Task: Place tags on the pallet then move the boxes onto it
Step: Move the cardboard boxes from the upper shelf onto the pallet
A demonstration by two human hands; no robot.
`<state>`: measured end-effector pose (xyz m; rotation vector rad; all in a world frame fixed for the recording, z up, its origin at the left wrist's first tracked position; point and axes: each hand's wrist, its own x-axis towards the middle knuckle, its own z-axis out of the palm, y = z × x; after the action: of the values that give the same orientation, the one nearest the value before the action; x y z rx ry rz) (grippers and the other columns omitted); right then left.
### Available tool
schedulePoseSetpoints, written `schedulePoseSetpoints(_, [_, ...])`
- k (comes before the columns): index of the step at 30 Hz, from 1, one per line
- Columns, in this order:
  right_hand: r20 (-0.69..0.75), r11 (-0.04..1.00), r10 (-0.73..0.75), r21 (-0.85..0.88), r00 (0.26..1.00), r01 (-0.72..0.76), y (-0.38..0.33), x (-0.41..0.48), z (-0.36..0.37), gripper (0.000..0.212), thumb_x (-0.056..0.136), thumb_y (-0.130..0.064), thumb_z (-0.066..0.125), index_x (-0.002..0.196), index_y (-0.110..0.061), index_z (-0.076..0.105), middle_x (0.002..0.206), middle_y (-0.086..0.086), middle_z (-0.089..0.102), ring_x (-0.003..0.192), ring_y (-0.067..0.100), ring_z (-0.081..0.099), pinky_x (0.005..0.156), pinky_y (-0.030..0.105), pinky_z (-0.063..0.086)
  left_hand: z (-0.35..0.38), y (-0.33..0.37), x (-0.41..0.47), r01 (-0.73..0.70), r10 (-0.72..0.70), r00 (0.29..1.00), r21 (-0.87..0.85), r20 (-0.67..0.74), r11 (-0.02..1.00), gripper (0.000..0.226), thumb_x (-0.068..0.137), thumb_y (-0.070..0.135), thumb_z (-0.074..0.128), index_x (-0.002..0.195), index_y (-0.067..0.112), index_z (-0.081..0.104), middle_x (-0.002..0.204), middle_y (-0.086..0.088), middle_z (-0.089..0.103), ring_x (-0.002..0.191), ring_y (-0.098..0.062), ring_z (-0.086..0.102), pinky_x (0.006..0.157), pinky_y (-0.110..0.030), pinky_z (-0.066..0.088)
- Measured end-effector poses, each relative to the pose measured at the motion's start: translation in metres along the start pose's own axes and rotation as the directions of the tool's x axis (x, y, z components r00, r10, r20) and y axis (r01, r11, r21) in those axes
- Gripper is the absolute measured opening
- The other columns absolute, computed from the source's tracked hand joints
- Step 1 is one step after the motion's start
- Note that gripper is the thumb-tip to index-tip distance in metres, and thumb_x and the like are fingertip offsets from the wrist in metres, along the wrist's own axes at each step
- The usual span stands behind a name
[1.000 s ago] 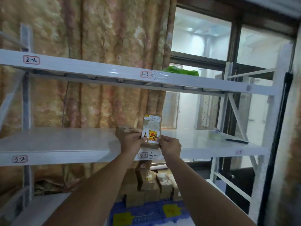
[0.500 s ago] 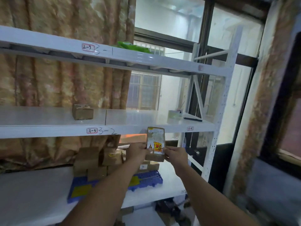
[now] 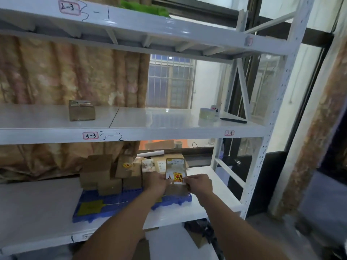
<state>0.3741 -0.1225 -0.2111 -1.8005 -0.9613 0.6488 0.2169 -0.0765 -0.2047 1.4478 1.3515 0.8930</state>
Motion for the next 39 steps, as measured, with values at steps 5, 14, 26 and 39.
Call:
schedulePoseSetpoints(5, [0.035, 0.998, -0.008, -0.061, 0.999, 0.01, 0.002, 0.058, 0.028, 0.023, 0.083, -0.036, 0.078, 0.095, -0.017, 0.082, 0.084, 0.002, 0.078, 0.079, 0.02, 0.074, 0.085, 0.042, 0.061, 0.003, -0.012, 0.064, 0.01, -0.01, 1.0, 0.023, 0.008, 1.0, 0.015, 0.086, 0.02, 0.077, 0.087, 0.005, 0.075, 0.084, -0.012, 0.07, 0.089, -0.031, 0.069, 0.085, -0.047, 0.06])
schedulePoseSetpoints(14, [0.101, 0.988, -0.015, -0.149, 0.995, 0.03, 0.002, 0.143, 0.069, 0.027, 0.091, -0.038, 0.071, 0.106, -0.018, 0.079, 0.097, 0.0, 0.077, 0.083, 0.012, 0.07, 0.074, 0.024, 0.056, 0.01, -0.037, 0.164, 0.061, -0.061, 0.998, 0.068, -0.006, 0.996, 0.019, 0.094, 0.014, 0.064, 0.076, 0.019, 0.07, 0.095, -0.013, 0.071, 0.094, -0.032, 0.067, 0.089, -0.052, 0.058])
schedulePoseSetpoints(26, [0.239, 0.97, -0.059, -0.214, 0.969, 0.112, 0.02, 0.22, 0.115, 0.025, 0.098, -0.026, 0.057, 0.111, -0.018, 0.076, 0.103, 0.002, 0.075, 0.088, 0.016, 0.067, 0.073, 0.029, 0.053, 0.04, -0.049, 0.22, 0.076, -0.043, 0.981, 0.165, -0.191, 0.983, 0.017, 0.097, 0.022, 0.062, 0.103, 0.012, 0.074, 0.096, -0.006, 0.072, 0.089, -0.027, 0.067, 0.083, -0.042, 0.057])
schedulePoseSetpoints(39, [0.284, 0.96, -0.092, -0.23, 0.954, 0.161, 0.036, 0.26, 0.137, 0.031, 0.098, -0.031, 0.058, 0.12, -0.016, 0.073, 0.114, 0.003, 0.074, 0.094, 0.016, 0.061, 0.073, 0.027, 0.042, 0.059, -0.065, 0.263, 0.127, -0.066, 0.961, 0.213, -0.269, 0.969, 0.023, 0.103, 0.018, 0.051, 0.107, 0.008, 0.072, 0.116, -0.016, 0.067, 0.105, -0.029, 0.059, 0.09, -0.032, 0.045])
